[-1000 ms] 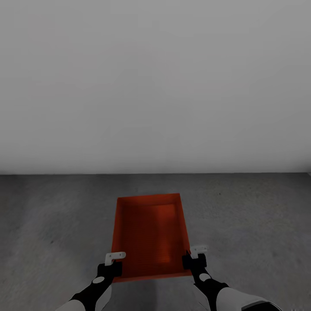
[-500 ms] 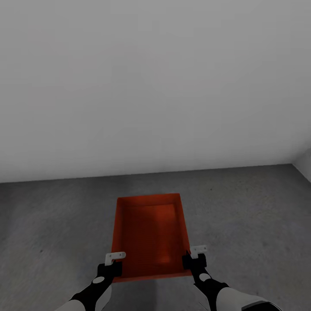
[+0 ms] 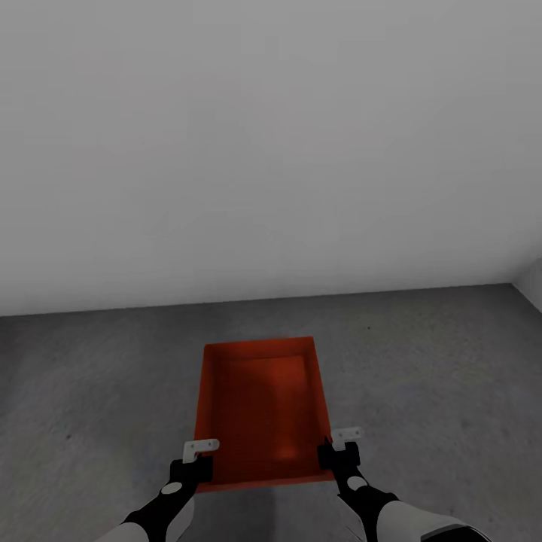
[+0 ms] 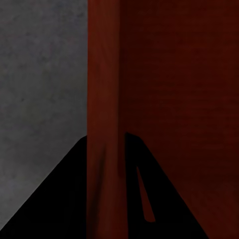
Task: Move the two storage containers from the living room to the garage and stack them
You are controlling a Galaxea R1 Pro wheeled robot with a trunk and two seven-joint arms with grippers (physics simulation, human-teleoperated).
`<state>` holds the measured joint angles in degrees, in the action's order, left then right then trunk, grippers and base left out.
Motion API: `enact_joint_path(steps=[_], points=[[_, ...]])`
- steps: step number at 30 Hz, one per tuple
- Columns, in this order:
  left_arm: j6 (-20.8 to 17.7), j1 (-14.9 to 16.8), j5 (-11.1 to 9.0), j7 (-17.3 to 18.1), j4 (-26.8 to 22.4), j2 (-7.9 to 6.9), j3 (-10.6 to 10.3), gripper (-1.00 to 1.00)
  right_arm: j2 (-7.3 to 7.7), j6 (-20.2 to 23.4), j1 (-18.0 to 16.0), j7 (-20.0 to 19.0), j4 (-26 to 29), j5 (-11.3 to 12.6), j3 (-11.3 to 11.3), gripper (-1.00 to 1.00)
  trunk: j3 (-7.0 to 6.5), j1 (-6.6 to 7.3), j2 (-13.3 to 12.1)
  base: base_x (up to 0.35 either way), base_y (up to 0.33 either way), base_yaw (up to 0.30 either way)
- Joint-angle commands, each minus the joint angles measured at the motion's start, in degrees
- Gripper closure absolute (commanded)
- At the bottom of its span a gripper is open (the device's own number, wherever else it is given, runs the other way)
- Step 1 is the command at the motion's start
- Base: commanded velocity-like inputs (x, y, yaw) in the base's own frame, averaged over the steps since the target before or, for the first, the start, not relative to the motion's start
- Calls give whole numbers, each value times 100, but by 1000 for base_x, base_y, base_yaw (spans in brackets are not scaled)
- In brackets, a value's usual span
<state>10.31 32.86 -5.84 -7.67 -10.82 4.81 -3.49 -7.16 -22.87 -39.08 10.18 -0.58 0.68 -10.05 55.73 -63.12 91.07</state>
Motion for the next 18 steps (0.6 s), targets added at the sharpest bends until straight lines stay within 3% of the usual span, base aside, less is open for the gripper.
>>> enact_joint_path(steps=[1, 18], points=[[375, 1, -14, -77, -7, -34, -99, 100, -4, 19, -3, 10, -13, -113, 284, 100, 22, -22, 43, 0, 0, 0], [375, 1, -14, -77, -7, -34, -99, 100, -4, 19, -3, 11, -13, -112, 284, 100, 327, -395, 725, 0, 0, 0]])
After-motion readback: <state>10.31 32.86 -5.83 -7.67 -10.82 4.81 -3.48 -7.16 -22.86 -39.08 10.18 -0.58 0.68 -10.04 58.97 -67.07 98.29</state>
